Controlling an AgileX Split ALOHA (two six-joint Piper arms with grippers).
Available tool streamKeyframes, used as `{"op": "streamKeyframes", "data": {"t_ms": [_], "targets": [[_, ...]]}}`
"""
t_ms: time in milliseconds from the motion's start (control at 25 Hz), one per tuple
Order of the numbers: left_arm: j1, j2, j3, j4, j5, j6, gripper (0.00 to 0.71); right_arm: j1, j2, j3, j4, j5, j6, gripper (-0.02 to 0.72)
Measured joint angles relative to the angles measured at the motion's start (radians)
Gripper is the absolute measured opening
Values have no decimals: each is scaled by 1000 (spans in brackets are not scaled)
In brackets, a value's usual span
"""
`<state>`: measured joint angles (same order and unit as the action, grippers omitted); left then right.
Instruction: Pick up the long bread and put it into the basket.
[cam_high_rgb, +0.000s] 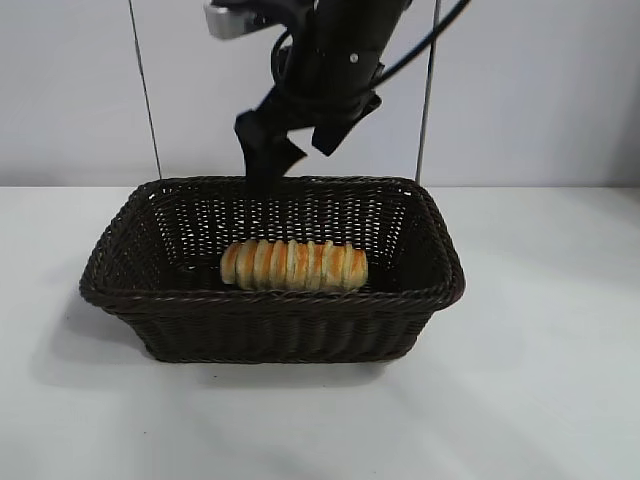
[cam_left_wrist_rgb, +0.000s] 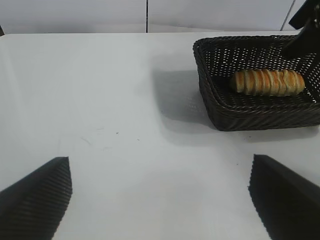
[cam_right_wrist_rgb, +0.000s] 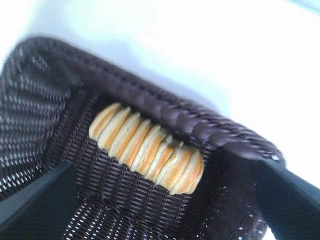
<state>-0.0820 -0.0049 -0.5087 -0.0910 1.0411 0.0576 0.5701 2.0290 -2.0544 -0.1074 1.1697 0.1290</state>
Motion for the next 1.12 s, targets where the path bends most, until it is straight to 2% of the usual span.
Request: {"op": "streamKeyframes", "data": {"t_ms": [120, 280, 720, 960, 1120], "targets": [[0, 0, 0, 0, 0, 0, 695, -29, -2, -63, -3, 52, 14, 672], [0, 0, 0, 0, 0, 0, 695, -128, -3, -76, -3, 72, 20, 672], [0, 0, 0, 0, 0, 0, 695, -572, -6, -76, 11, 74, -28, 672], [0, 0, 0, 0, 0, 0, 695, -751, -85, -12, 86, 74, -75, 673], [0, 0, 0, 0, 0, 0, 695, -777, -227, 84, 119, 78, -102, 673]]}}
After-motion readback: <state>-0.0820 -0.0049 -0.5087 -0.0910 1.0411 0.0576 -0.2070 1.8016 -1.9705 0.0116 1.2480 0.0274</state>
